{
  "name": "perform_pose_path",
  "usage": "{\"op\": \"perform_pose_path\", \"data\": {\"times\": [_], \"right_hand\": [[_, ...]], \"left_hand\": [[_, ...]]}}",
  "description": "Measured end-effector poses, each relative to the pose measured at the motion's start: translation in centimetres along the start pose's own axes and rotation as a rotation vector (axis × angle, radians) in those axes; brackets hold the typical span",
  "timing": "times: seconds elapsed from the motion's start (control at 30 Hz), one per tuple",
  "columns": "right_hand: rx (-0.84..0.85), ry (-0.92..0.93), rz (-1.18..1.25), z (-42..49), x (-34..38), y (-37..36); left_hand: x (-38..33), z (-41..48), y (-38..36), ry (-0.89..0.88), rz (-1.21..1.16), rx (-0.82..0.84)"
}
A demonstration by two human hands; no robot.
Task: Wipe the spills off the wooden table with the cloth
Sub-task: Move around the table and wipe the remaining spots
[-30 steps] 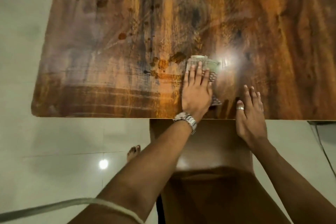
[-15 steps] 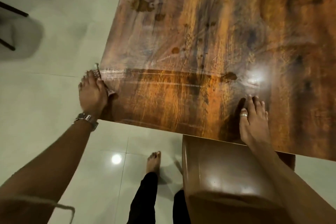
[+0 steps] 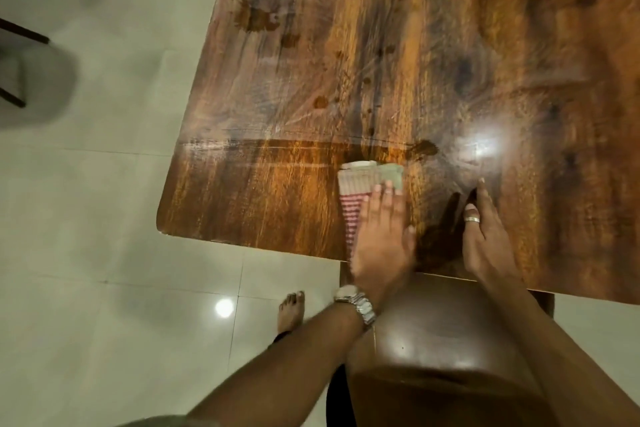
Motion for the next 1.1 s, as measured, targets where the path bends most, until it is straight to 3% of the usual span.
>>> {"op": "perform_pose_path", "data": {"times": [0.13, 0.27, 0.37, 0.5, 0.6, 0.73, 0.83, 0.9, 1.0, 1.07, 1.1], "right_hand": [[-0.105, -0.035, 0.008, -1.1, -1.9, 1.9], [-0.086, -0.010, -0.093, -2.4, -3.5, 2.1], [-0.092, 0.006, -0.170, -2.4, -3.1, 1.2], [-0.079, 0.051, -0.238, -2.0, -0.6, -1.3], [-0.061, 0.137, -0.298, -2.0, 2.9, -4.3], [-0.041, 0.173, -0.315, -2.3, 7.0, -8.1], [-0.025, 0.183, -0.305, -2.5, 8.4, -9.7], [-0.016, 0.186, -0.306, -2.6, 8.7, -10.1], [0.009, 0.170, -0.300, -2.7, 8.4, -10.2], [0.028, 0.181, -0.304, -2.8, 8.2, -10.1], [0.037, 0.184, -0.301, -2.7, 8.2, -9.9]], "left_hand": [[-7.4, 1.3, -2.9, -0.199, 0.060, 0.095], [-8.1, 2.3, -3.4, -0.303, 0.165, 0.146], [-3.1, 3.0, -1.1, -0.260, 0.104, 0.125], [9.9, 3.6, 4.9, 0.003, 0.133, 0.011], [18.5, 2.3, 8.9, 0.119, 0.084, 0.021], [20.0, 1.8, 10.0, 0.086, -0.036, 0.006], [19.5, 2.1, 10.8, 0.138, -0.229, -0.044], [19.2, 1.9, 12.0, 0.199, -0.495, -0.079], [17.6, 0.7, 13.4, 0.258, -1.134, -0.142], [19.6, 2.1, 15.3, 0.407, -1.674, -0.203], [21.5, 1.9, 16.4, 0.533, -1.800, -0.215]]}}
Point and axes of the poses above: each hand's wrist, its own z-axis towards the middle knuckle, its own y-axis out of the back of the hand, x = y × z, the point moved 4 cm from there along z, towards the middle knuckle, and after that the axes turned 4 degrees about x, right-handed, at the moved point
